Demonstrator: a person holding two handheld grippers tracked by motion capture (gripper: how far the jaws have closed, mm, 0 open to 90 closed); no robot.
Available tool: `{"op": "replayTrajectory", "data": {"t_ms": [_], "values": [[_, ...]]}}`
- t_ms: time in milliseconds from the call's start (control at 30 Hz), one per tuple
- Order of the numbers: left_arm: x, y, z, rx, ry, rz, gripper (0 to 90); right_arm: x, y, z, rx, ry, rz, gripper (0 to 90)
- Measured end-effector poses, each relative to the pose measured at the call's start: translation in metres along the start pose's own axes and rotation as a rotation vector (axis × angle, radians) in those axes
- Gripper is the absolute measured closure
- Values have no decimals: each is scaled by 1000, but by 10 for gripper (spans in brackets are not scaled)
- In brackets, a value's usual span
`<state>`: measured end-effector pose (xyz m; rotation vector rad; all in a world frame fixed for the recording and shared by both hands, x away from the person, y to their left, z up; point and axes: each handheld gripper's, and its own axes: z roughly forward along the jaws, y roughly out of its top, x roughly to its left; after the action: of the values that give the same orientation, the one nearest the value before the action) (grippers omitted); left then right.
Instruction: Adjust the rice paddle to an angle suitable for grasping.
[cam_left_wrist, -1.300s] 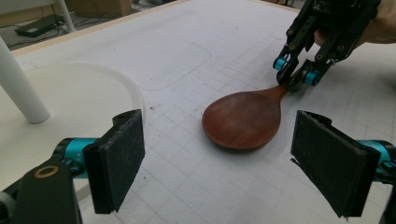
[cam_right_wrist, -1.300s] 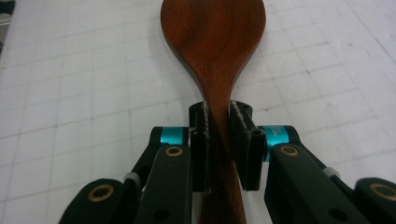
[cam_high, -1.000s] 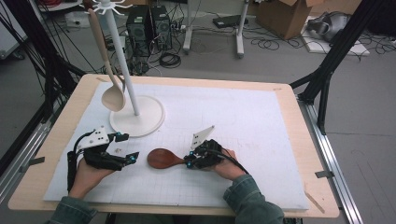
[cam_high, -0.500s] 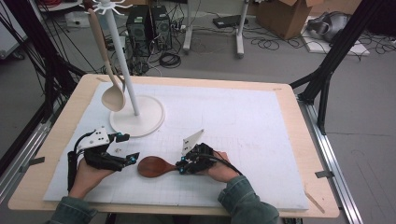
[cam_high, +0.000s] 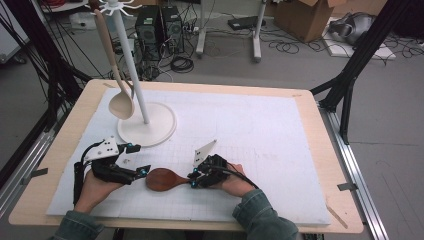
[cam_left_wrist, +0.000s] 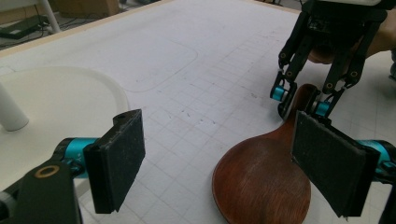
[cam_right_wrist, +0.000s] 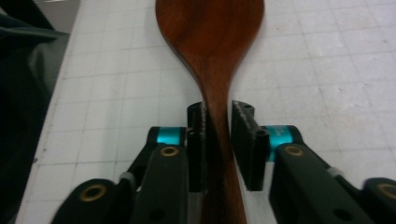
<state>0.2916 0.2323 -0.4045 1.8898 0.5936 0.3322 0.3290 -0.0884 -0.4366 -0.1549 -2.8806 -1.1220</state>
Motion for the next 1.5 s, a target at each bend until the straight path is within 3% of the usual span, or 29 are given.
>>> {"op": "replayTrajectory", "data": {"t_ms": [233,533,933,1500], "values": [[-2,2,2,7,-35,10,196,7,-15,-14,-18,-52,46,653],[-6,11,12,30,-92,38,235,14,-27,-20,-20,-118,30,662],[-14,18,40,92,-218,77,349,12,-23,-17,-23,-85,-1,710],[-22,17,55,130,-285,102,397,13,-10,-26,-14,-87,-23,711]]}}
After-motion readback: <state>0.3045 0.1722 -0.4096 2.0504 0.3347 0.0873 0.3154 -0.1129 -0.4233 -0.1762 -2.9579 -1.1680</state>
